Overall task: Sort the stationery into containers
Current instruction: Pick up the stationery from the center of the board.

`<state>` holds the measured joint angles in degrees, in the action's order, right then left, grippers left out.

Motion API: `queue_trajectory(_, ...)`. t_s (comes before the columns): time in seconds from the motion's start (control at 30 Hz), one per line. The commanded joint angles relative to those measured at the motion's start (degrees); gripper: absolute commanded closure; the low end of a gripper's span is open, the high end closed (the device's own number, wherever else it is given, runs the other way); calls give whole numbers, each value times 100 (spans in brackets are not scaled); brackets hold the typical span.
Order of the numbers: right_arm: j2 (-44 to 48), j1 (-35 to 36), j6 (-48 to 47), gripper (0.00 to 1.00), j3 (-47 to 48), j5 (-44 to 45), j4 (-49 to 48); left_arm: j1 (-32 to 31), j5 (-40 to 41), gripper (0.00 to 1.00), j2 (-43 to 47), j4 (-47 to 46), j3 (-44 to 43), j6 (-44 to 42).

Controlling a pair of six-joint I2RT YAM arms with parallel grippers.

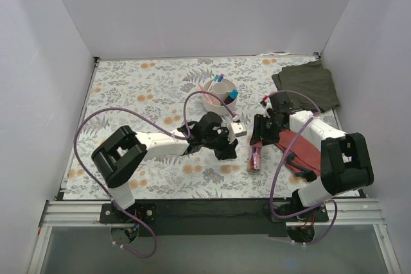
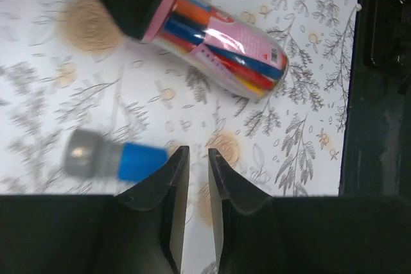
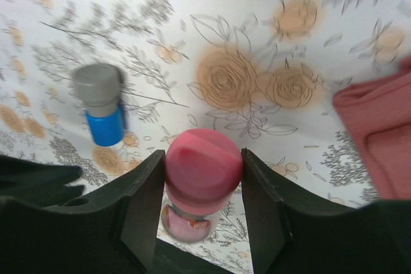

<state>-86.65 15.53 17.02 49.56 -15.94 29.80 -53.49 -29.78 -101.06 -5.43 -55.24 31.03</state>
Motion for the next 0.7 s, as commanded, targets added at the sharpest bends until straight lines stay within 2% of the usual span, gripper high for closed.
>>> queue_trajectory(0.0, 605, 38, -944, 99, 1045, -5, 394, 629, -28, 82, 1192, 490, 84, -289)
queue_trajectory(0.1, 755, 38, -1419, 99, 1705, -101, 667, 981, -10, 82, 1711, 903, 5, -387)
queue_trajectory(0.27, 992, 64, -2113, 99, 2276, -15, 290, 1262, 218, 82, 2335, 1307, 22, -580)
queue_trajectory(0.47, 922, 178, -2378, 99, 2444, 74, -290, 1517, 359, 82, 2582, 1431, 154, -475)
queue_trajectory(0.67, 475, 451, -3212, 99, 3611, -49, -168, 1754, 455, 82, 2503, 1326, 137, -580)
